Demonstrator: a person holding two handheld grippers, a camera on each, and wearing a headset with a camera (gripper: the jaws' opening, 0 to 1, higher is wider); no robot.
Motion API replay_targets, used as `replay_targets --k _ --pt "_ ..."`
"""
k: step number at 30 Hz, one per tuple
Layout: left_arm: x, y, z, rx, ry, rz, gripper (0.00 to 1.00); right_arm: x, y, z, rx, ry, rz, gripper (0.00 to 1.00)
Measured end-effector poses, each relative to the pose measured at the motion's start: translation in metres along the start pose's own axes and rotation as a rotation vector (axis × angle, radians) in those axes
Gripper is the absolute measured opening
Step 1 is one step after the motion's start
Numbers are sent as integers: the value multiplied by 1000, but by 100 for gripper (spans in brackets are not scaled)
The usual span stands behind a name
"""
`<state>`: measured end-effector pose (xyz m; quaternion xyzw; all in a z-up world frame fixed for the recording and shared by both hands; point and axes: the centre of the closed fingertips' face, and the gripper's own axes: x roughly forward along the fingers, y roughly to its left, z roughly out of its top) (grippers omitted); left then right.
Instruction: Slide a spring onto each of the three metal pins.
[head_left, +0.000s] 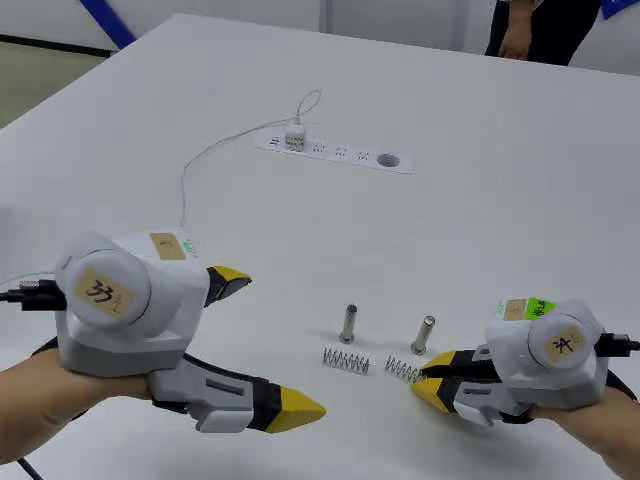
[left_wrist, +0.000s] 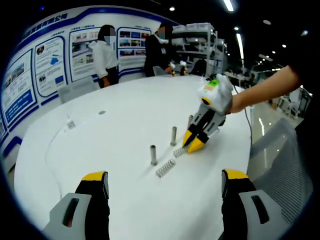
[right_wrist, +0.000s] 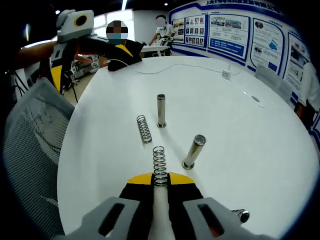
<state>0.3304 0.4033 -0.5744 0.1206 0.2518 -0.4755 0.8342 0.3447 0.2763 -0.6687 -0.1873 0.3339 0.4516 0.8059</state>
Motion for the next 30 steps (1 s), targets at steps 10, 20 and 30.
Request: replay_targets --k 10,20,30 --pt "0 -1 15 24 -29 3 95 -23 4 24 -12 -63 5 10" --pt "1 -18 38 94 -98 -47 87 -67 20 70 -134 -130 22 10" --pt "4 -42 55 164 -151 -113 71 -86 51 82 -229 -124 80 10"
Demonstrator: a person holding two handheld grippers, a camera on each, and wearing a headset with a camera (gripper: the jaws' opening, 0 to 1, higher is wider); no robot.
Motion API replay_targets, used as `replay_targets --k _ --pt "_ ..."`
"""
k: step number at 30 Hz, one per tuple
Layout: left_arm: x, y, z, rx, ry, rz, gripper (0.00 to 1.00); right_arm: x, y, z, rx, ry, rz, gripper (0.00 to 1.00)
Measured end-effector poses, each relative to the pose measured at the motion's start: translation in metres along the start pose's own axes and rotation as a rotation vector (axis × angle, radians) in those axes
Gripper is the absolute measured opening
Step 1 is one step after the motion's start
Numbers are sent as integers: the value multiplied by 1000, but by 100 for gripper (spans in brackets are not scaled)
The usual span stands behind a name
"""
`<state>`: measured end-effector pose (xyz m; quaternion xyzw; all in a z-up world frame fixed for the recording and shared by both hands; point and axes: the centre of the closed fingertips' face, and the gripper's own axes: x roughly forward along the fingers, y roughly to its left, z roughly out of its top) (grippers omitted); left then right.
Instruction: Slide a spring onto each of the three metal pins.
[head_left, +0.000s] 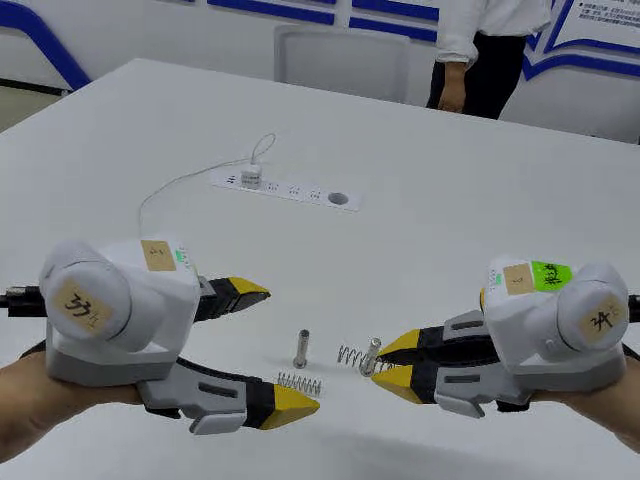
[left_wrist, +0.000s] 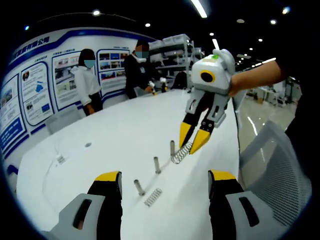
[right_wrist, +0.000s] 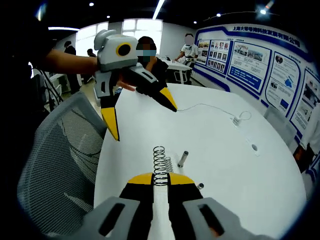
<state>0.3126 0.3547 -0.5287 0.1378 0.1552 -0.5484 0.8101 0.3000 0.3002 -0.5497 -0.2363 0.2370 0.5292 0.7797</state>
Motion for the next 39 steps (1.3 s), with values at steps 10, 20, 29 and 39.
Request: replay_targets --k 10,20,29,39 --pt "8 -23 6 69 -15 -87 52 -9 23 19 -49 -24 58 10" --pt "11 -37 16 70 -60 -155 42 -7 35 29 -71 -41 86 10" --pt "8 -45 19 82 -81 -192 25 -8 37 35 -79 -52 102 10" --pt "8 -53 14 135 -60 -226 13 -6 40 35 -98 -36 115 10"
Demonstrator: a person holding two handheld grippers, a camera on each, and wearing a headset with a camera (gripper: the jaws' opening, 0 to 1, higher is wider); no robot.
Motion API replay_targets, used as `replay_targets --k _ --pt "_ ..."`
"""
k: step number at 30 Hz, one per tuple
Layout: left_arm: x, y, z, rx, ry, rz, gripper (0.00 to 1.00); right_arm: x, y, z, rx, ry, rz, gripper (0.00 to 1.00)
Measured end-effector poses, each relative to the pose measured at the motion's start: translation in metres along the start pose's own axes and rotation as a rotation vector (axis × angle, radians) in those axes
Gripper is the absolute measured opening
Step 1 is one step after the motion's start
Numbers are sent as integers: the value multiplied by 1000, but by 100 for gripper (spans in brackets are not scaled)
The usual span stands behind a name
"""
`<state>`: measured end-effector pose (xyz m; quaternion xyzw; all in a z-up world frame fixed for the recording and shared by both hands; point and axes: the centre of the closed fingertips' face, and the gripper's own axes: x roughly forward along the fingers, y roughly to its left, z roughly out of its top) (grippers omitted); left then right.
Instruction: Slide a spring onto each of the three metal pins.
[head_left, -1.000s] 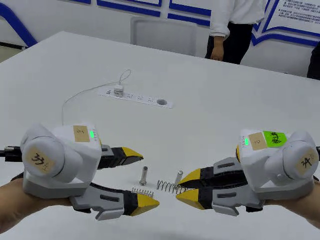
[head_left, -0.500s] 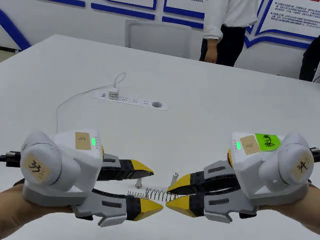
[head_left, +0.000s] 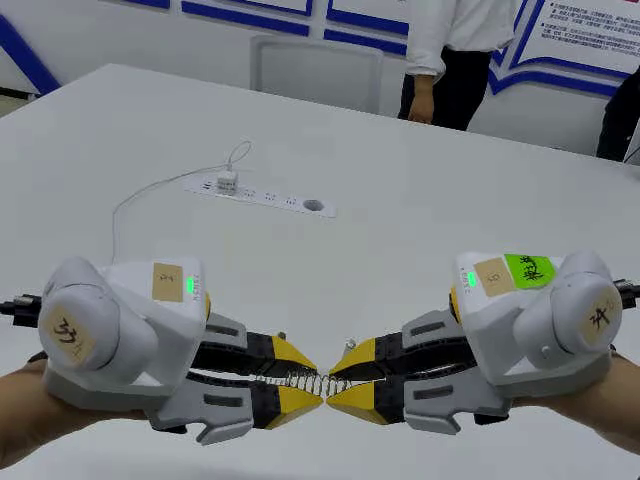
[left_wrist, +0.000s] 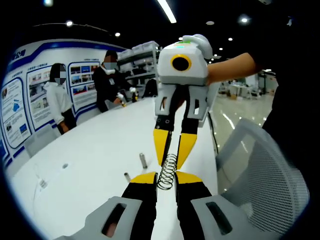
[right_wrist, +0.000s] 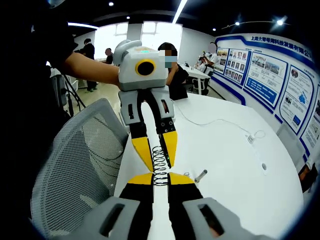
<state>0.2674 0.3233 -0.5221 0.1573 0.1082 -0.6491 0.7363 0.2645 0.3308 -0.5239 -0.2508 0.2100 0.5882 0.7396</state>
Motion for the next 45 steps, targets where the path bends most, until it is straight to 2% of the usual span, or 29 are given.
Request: replay_targets --k 3,6,11,14,15,16,21,33,35,38,45 --pt "0 0 1 60 -3 7 11 -1 -1 1 0 -3 -3 10" --pt "0 -1 2 67 -8 -2 10 -2 -1 1 15 -6 9 11" --pt "0 1 7 65 -24 3 10 -2 -6 0 53 -22 -3 13" --pt "0 1 11 59 -41 -3 10 0 -5 -6 55 -5 2 16" --pt "-1 1 12 60 -41 -6 10 0 -7 -8 42 0 -14 15" --pt "-1 2 12 60 -38 -5 10 0 -9 -6 28 -16 -21 11" --pt "-2 6 10 56 -36 2 10 -4 -11 1 73 -61 -9 11" --pt "-1 9 3 101 11 17 10 -5 -11 12 142 -114 12 12" --pt "-1 9 1 100 17 19 10 -6 -9 15 160 -138 18 12" --pt "-2 11 -1 101 26 26 10 -9 -10 30 203 -217 22 11" --pt "2 16 1 83 19 44 10 -9 -17 39 224 -258 2 11"
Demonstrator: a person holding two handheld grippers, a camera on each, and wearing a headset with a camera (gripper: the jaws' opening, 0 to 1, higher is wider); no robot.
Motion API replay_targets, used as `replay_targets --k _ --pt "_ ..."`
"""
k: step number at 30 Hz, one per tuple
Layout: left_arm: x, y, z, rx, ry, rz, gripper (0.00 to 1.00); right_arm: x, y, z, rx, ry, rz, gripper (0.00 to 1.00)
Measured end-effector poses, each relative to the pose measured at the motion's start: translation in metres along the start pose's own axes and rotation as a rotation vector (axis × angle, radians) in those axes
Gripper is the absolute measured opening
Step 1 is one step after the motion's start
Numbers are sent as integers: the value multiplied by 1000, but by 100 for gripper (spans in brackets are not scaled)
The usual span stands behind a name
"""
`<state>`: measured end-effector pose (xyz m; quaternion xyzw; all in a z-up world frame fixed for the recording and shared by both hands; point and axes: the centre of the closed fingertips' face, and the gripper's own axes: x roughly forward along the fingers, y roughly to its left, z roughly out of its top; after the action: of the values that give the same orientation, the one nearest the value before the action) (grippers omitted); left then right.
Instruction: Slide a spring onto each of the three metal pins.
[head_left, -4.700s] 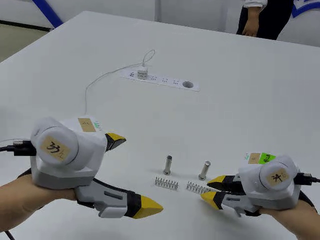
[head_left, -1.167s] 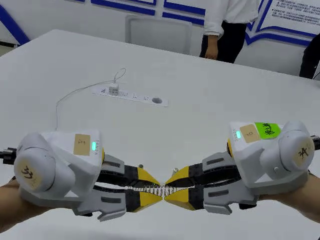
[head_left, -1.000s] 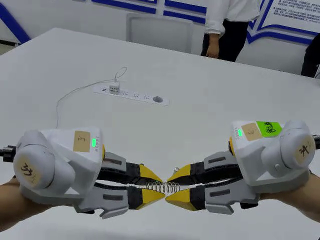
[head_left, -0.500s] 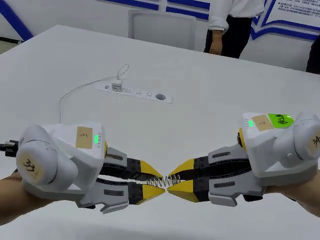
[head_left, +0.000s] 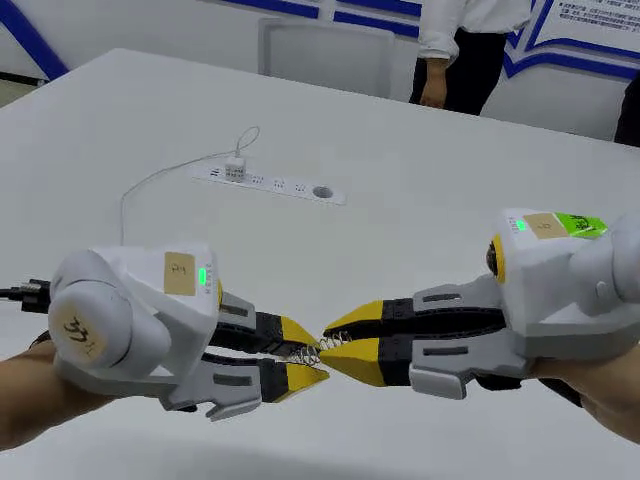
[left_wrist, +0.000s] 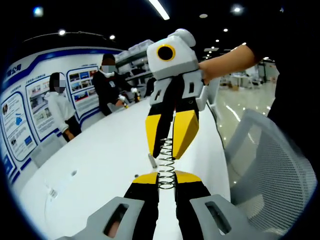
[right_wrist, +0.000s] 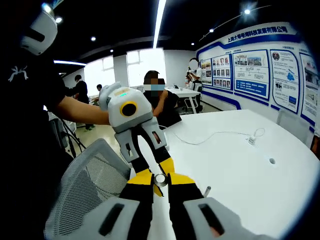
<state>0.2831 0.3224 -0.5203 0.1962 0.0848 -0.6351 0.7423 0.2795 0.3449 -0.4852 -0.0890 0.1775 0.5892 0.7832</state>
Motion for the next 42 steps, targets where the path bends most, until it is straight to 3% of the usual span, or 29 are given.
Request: replay_targets --k 10,20,28,34,42 --pt "0 -2 -2 -9 5 -3 10 7 4 5 4 -14 -1 11" --pt "-5 1 -2 -72 -22 5 11 13 4 11 -30 -1 -8 10" --pt "-10 5 -6 -157 -66 22 12 16 1 11 -30 21 -14 10" --pt "-14 10 -11 -170 -67 57 29 14 -5 11 -19 20 -31 10" --pt "-24 22 -24 -207 -54 111 40 11 -22 7 -11 39 -79 10"
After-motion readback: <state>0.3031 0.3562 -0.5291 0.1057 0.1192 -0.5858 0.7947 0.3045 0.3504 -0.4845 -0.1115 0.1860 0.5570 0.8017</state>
